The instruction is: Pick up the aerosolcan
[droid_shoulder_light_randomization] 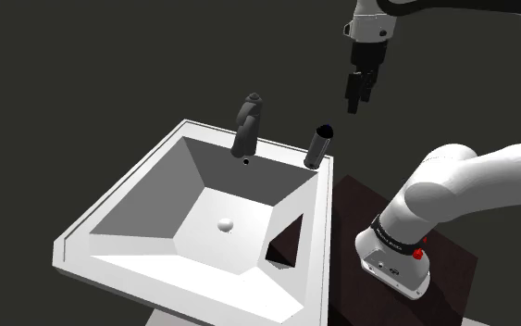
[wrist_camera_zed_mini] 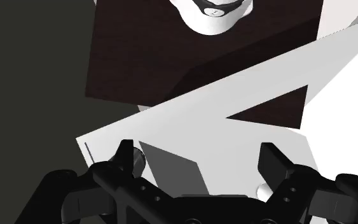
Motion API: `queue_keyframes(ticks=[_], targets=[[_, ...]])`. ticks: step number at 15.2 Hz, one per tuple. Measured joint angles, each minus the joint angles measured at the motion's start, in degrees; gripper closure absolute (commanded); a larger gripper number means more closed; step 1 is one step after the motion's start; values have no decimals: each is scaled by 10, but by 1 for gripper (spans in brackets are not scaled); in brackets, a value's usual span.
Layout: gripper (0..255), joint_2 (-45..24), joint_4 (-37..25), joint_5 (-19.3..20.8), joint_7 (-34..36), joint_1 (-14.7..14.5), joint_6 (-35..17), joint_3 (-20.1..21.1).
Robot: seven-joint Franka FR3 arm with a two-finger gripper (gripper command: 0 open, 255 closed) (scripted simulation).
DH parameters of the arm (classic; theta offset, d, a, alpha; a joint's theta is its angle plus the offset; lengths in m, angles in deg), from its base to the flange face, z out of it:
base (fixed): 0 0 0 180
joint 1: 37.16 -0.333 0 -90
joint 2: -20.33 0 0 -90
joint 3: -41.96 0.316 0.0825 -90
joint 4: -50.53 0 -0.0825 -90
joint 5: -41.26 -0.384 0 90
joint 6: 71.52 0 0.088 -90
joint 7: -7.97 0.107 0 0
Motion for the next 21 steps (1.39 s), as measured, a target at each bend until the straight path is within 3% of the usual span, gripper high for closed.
queue_keyframes(ticks=[3,11,16,21], targets=[[0,5,22,4,15,7,-32,1],[0,-12,141,43,114,64,-271,2],[0,-80,179,78,193,109,-441,8],[0,-109,208,95,213,125,-514,7]])
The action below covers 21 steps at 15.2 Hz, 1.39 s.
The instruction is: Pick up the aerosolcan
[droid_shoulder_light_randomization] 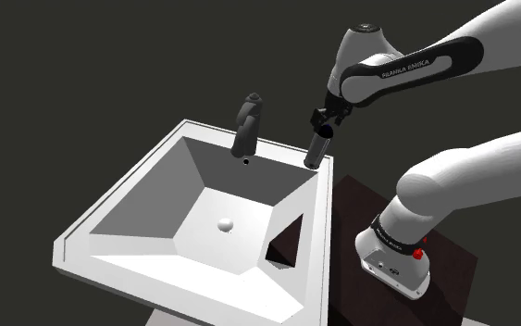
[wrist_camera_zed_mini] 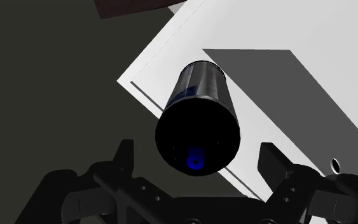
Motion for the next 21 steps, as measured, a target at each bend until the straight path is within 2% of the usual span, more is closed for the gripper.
queue_keyframes(ticks=[3,4,14,21], targets=[[0,-17,12,6,9,3,-30,2],[255,-20,13,6,10,3,-33,3],[255,-21,13,7,11,3,-36,3],[255,13,-12,-5,-4,-3,24,0]])
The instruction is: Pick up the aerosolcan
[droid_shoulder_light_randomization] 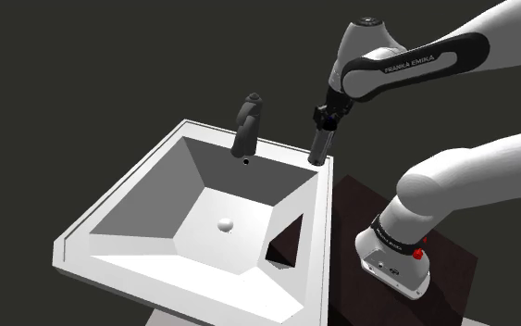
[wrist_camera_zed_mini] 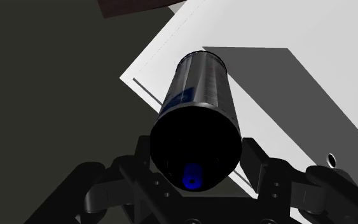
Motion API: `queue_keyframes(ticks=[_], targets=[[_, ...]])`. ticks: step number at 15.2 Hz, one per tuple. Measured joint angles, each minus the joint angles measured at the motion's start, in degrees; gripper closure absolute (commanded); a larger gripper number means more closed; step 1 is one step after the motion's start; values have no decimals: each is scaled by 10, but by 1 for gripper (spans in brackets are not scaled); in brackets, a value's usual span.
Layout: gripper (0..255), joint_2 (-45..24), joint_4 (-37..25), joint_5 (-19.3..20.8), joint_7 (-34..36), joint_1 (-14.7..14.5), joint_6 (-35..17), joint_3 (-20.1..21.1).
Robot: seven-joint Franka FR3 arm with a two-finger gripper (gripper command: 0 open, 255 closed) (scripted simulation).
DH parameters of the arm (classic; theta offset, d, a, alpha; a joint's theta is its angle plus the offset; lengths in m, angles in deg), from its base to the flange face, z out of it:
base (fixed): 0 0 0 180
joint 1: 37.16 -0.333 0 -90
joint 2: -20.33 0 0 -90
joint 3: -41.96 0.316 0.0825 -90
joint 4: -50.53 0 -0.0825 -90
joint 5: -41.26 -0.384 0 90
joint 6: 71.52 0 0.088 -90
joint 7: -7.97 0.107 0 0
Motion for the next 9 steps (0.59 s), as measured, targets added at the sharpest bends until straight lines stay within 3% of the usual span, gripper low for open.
queue_keyframes(ticks=[9], targets=[[255,31,-46,-12,-16,-6,77,-1]])
